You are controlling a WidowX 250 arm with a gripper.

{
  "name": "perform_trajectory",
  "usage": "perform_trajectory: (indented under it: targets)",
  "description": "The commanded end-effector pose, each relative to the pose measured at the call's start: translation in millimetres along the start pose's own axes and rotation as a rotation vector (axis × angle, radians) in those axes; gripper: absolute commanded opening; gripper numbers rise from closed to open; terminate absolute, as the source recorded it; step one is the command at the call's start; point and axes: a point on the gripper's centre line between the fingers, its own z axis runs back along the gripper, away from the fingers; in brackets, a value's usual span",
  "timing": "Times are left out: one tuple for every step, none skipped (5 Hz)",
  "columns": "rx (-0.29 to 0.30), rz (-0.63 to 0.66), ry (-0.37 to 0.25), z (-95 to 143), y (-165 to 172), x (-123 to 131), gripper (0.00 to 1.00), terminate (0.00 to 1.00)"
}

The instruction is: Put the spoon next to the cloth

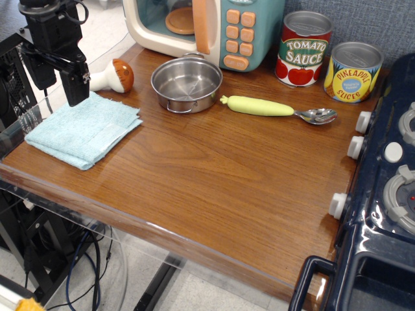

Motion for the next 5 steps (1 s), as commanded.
perform_trajectory:
  targets:
    - [0.0,0.0,0.0,0,0,0,1.0,0.0]
    - [-0.007,-0.123,0.001,4,-2,13,1.0,0.0]
    - [-0.007,-0.287,-0.043,13,-13,34,1.0,0.0]
    - [-0.003,-0.474,-0.13,32,-38,62,1.0,0.0]
    - [0.001,-0.7,-0.217,51,-74,79,1.0,0.0]
